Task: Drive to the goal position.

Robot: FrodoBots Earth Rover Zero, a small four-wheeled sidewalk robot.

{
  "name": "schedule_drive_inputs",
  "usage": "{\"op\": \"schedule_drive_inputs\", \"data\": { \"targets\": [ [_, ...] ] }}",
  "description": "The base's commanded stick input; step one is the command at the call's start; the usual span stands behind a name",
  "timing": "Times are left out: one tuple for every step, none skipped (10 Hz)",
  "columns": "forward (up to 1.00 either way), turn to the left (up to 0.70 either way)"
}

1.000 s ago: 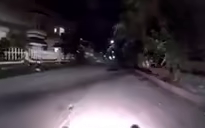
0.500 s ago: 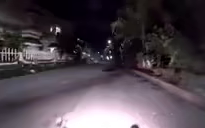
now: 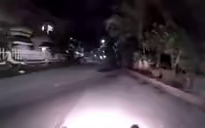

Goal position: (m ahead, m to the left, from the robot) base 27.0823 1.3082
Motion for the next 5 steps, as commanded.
{"op": "schedule_drive_inputs", "data": {
  "targets": [
    [0.7, 0.0],
    [0.7, 0.0],
    [0.7, 0.0],
    [0.7, 0.0],
    [0.7, 0.0]
  ]
}}
